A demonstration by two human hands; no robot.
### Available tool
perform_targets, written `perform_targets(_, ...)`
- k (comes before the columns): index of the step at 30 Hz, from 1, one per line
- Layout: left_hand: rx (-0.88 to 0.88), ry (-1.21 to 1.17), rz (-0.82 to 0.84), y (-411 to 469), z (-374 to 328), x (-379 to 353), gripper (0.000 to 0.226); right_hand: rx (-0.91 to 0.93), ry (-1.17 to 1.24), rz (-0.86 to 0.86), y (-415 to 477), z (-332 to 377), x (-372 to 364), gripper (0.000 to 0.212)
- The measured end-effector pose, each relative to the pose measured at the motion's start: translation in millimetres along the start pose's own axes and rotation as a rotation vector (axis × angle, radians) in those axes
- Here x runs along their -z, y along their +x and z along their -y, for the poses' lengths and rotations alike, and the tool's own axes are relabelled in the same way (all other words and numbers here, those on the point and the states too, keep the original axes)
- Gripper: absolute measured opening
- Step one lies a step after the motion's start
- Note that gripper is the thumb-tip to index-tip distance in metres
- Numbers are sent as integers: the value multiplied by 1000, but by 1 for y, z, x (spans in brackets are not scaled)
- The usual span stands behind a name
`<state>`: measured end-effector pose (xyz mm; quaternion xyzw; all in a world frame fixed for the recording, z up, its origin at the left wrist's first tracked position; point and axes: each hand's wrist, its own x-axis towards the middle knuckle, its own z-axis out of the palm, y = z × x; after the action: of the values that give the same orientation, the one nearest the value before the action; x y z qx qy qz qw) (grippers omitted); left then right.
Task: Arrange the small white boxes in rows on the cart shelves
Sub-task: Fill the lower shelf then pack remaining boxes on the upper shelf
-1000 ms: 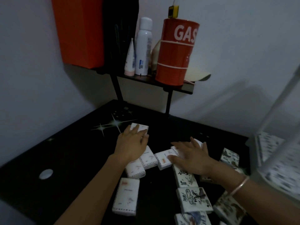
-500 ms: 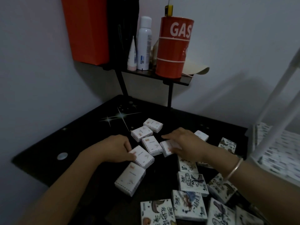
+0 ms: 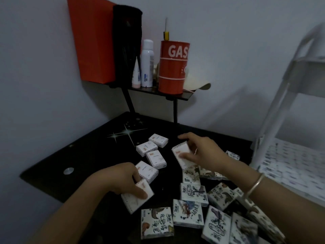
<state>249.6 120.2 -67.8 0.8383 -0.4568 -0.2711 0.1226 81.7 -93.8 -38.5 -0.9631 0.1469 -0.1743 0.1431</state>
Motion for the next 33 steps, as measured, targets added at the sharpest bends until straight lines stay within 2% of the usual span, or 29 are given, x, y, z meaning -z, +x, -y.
perform_targets(5,-241,-116,-115,-7,-55,18,45,-40,150,-135,-39,-3,52,29)
perform_targets(8,-398,-309,-33,-9,-111,30,33,-78,217,-203,-69,-4,94,29)
perform_targets(11,-550,-364,88,-11,-175,39,29,-136,203,-328,-104,-6,145,26)
perform_targets(13,-663,-365,140,-13,-218,43,5,-163,171,-403,-128,-6,183,25)
perform_targets(14,-721,-370,150,-15,-240,46,12,-171,159,-442,-139,-6,203,24)
perform_targets(17,-850,-380,132,-23,-301,55,18,-174,176,-604,-170,-6,259,21)
perform_targets(21,-1021,-367,70,-33,-374,72,9,-210,157,-825,-202,-20,329,19)
perform_targets(23,-1081,-410,22,-34,-407,79,11,-242,147,-941,-213,-32,360,19)
perform_targets(26,-1133,-481,-53,-26,-453,84,17,-304,11,-1083,-220,-55,394,17)
perform_targets(28,-1120,-532,-117,-13,-479,84,18,-384,-142,-1074,-219,-73,406,16)
perform_targets(33,-1102,-546,-305,28,-527,83,17,-564,-401,-864,-206,-109,413,16)
